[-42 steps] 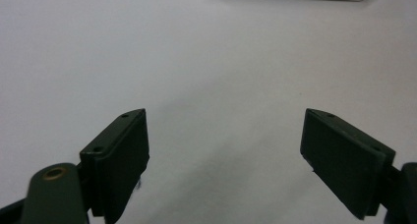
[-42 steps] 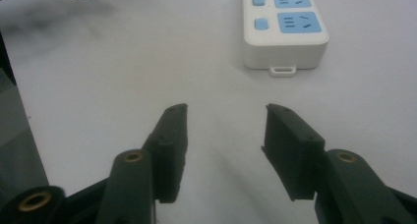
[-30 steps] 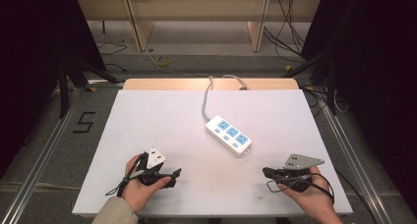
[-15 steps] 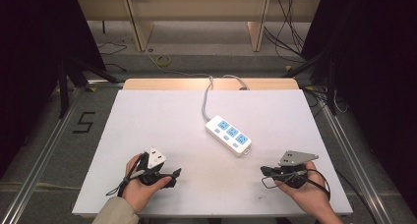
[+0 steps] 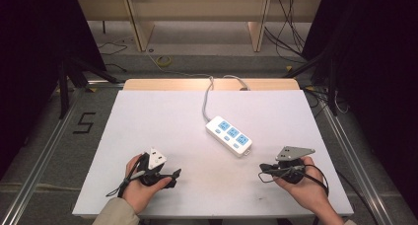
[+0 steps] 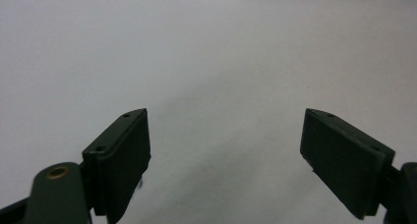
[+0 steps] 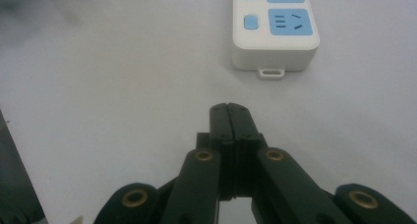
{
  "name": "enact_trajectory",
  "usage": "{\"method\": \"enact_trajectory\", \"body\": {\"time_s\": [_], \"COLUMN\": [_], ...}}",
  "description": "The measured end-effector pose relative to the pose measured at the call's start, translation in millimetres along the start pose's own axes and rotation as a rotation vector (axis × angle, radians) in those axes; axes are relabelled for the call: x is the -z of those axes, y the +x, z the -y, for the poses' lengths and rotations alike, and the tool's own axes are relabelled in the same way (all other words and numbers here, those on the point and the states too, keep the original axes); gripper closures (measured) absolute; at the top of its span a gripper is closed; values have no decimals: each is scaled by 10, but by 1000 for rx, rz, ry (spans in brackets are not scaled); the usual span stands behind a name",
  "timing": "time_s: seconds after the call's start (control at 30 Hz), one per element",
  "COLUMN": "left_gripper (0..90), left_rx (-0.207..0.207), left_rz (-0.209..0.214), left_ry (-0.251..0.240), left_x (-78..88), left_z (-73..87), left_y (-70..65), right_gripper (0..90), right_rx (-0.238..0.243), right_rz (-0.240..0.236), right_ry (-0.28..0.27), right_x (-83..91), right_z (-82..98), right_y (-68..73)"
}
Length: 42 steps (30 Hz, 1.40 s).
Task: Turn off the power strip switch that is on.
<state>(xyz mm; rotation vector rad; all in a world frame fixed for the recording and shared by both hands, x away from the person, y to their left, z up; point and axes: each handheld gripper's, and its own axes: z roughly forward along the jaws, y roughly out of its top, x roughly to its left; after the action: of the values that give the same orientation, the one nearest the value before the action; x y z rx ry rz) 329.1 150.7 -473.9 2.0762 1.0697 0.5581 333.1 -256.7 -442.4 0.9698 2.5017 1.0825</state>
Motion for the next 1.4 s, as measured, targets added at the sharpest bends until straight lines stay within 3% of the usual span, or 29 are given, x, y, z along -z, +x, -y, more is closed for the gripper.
{"method": "enact_trajectory", "body": {"time_s": [1.4], "left_gripper": [192], "left_rx": [-2], "left_rz": [-10], "left_ry": [1], "left_x": [-1], "left_z": [4], "left_y": [-1], "right_gripper": [900], "right_rx": [1], "right_rz": [21], "right_ry": [56], "right_x": [-106], "right_z": [-289], "right_y": [-42]}}
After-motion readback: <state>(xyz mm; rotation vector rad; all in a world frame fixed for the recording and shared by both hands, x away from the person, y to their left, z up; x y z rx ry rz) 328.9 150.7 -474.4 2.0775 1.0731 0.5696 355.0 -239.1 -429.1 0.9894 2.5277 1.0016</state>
